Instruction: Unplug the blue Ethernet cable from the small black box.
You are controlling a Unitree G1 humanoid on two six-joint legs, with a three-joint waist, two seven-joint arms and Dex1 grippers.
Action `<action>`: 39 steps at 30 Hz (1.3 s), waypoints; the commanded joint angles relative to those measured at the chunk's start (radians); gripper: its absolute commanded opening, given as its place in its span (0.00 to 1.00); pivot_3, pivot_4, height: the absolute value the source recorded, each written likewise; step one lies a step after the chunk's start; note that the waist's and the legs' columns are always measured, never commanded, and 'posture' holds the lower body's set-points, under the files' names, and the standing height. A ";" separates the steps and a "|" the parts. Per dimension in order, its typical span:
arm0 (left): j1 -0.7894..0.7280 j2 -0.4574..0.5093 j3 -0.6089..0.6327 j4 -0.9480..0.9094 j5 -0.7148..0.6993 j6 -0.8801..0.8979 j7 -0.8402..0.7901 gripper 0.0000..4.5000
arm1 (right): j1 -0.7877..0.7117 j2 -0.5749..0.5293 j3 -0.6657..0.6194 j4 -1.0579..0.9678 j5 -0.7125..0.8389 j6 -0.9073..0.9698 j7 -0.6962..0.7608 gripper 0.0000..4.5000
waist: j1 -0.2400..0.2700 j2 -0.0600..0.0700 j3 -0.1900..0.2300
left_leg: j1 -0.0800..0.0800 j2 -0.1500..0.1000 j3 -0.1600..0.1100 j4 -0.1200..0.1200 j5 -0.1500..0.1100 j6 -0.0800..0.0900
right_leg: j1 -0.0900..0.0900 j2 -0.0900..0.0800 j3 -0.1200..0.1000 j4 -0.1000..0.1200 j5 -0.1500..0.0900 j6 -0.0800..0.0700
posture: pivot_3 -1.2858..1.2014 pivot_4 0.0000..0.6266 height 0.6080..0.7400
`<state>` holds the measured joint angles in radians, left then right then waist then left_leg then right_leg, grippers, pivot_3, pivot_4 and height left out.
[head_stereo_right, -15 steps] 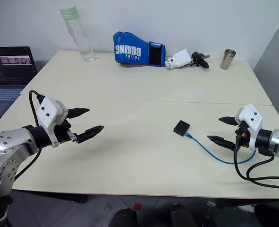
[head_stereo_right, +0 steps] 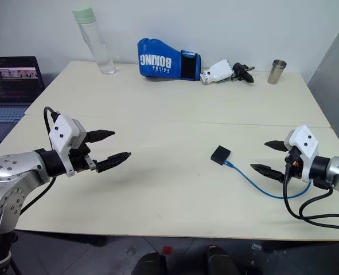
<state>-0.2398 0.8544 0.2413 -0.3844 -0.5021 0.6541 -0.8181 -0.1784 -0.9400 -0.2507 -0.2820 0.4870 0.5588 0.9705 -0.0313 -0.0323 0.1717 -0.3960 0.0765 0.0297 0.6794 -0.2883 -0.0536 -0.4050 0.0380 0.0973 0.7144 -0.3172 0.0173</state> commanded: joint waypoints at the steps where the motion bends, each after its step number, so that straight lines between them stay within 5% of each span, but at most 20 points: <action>1: -0.009 0.013 -0.002 -0.043 -0.007 -0.009 -0.006 1.00 | -0.027 0.005 -0.002 -0.026 0.000 -0.008 -0.019 0.99 | 0.000 0.000 0.000 | 0.000 0.000 0.000 0.000 0.000 0.000 | 0.000 0.000 0.000 0.000 0.000 0.000 | 0.52 0.24 1.00; 22: -0.104 -0.053 -0.215 -0.057 0.008 -0.040 -0.060 1.00 | -0.211 0.198 0.317 0.211 -0.188 -0.036 -0.088 0.99 | 0.000 0.000 0.000 | 0.000 0.000 0.000 0.000 0.000 0.000 | -0.001 0.000 0.000 0.000 0.000 0.000 | 0.52 0.24 1.00; 33: -0.090 -0.076 -0.207 -0.068 -0.099 -0.011 -0.138 1.00 | -0.273 0.281 0.381 0.418 -0.272 -0.125 -0.064 0.99 | 0.000 0.000 0.000 | 0.000 0.000 0.001 0.001 0.000 0.000 | -0.001 0.000 0.000 0.001 0.000 0.000 | 0.52 0.24 1.00; 39: -0.094 -0.025 -0.273 -0.027 -0.045 -0.078 -0.260 1.00 | -0.309 0.296 0.392 0.494 -0.290 -0.153 -0.032 0.99 | -0.001 0.000 0.000 | 0.000 0.000 0.001 0.001 0.000 0.000 | -0.001 0.000 -0.001 0.001 0.000 0.000 | 0.52 0.24 1.00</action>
<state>-0.3233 0.8129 -0.0163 -0.4133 -0.5649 0.6138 -1.0424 -0.4689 -0.6458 0.1413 0.1986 0.2084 0.4203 0.9236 -0.0321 -0.0319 0.1717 -0.3959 0.0762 0.0314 0.6802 -0.2881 -0.0538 -0.4057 0.0383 0.0965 0.7152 -0.3171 0.0171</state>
